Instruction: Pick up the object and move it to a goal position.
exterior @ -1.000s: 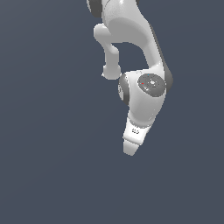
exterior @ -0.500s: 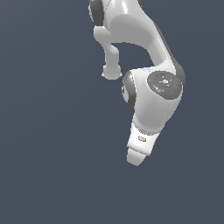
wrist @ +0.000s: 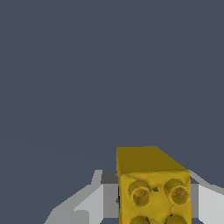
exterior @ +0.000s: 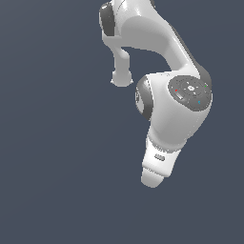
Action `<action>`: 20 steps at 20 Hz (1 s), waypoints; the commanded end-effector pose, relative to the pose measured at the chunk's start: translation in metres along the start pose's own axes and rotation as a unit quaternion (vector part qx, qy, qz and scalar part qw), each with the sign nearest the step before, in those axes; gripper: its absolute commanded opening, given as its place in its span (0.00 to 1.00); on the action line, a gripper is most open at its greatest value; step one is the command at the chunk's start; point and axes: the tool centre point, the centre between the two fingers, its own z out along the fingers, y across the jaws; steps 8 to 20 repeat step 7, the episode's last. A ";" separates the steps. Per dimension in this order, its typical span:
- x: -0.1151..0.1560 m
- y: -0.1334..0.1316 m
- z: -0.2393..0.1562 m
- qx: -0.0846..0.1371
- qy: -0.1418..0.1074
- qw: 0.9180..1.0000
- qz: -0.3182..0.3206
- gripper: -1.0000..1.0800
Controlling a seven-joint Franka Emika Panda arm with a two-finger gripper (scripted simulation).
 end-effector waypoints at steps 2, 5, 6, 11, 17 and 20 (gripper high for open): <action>0.002 0.003 -0.003 0.000 0.000 1.000 0.000 0.00; 0.003 0.005 -0.004 0.000 0.000 1.000 0.000 0.00; 0.003 0.005 -0.004 0.000 0.000 1.000 0.000 0.00; 0.003 0.005 -0.004 0.000 0.000 1.000 0.000 0.00; 0.003 0.005 -0.004 0.000 0.000 1.000 0.000 0.00; 0.003 0.005 -0.004 0.000 0.000 1.000 0.000 0.00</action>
